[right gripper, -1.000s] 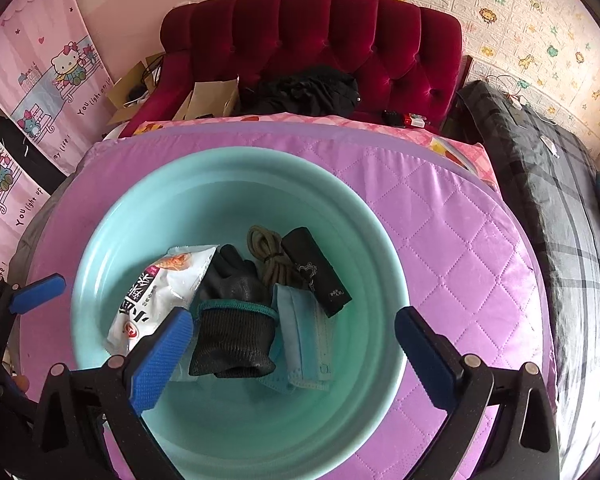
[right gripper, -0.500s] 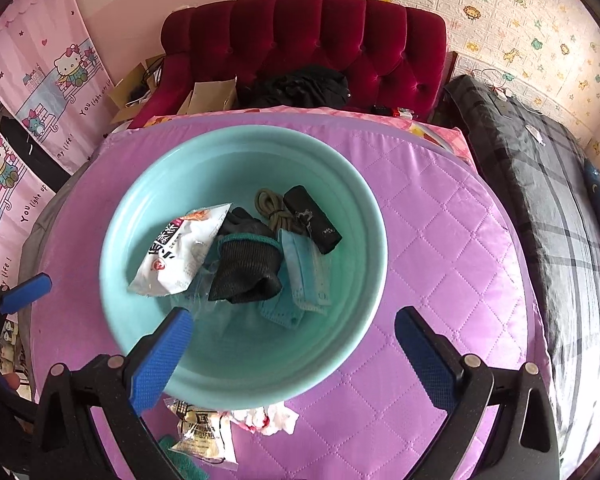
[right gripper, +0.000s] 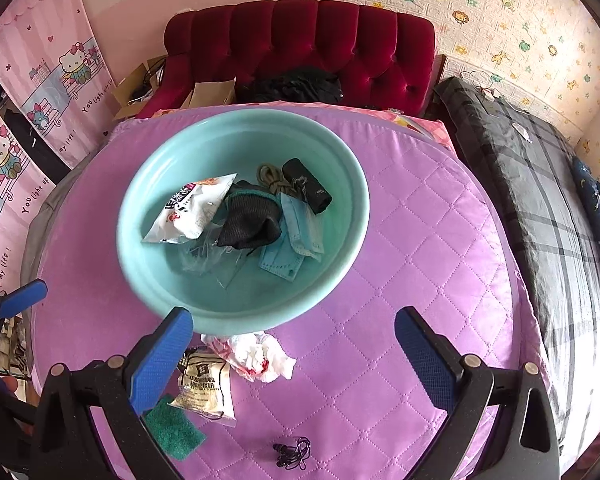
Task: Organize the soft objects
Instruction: 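Withdraw both tools from the basin toward the earphones and green pad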
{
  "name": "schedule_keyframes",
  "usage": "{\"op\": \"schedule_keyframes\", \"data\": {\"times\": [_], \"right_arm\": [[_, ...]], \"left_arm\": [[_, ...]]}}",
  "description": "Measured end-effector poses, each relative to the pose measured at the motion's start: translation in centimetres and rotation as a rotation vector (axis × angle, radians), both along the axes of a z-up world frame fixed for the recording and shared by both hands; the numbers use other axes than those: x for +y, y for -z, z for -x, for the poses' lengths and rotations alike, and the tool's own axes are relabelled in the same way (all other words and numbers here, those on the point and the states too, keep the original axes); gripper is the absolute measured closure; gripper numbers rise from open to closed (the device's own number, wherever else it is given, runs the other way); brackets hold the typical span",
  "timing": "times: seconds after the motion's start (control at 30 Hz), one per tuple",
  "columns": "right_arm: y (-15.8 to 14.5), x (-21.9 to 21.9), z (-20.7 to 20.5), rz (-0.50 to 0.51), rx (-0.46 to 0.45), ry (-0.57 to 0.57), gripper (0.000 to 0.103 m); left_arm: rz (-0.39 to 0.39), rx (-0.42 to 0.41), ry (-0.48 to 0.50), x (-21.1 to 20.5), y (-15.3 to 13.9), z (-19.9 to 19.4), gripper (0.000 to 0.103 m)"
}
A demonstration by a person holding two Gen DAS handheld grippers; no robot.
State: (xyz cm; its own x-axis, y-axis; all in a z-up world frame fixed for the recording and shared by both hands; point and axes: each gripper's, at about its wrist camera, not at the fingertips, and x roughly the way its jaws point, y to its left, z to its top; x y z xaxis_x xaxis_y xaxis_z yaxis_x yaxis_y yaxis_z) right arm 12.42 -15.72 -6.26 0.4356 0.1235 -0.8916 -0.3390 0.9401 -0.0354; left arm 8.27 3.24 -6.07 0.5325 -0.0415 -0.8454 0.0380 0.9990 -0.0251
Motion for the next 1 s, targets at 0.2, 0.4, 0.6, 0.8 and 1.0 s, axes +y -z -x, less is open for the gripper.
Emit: {"op": "schedule_keyframes", "data": {"times": [0.2,0.4,0.6,0.8,1.0], "right_arm": [[0.4,-1.0,2.2,-0.012,0.014,-0.001,0.000],[1.4,-1.7,4.4,0.006,0.014,-0.012,0.000],[2.2,-2.3,6.2,0.015,0.014,-0.025,0.000],[3.7,-2.8,7.9,0.010,0.019,-0.036,0.000],[5.2,-3.3,9.4,0.005,0.008,-0.042,0.000]], "left_arm": [[0.006,-0.003,-0.008,-0.6,0.2,2.4,0.000],[0.003,0.008,-0.008,-1.1,1.0,4.3,0.000],[-0.001,0.021,-0.002,-1.5,1.7,5.9,0.000],[0.002,0.038,0.006,-2.2,3.0,7.5,0.000],[0.005,0.067,0.008,-2.6,4.7,8.7,0.000]]}}
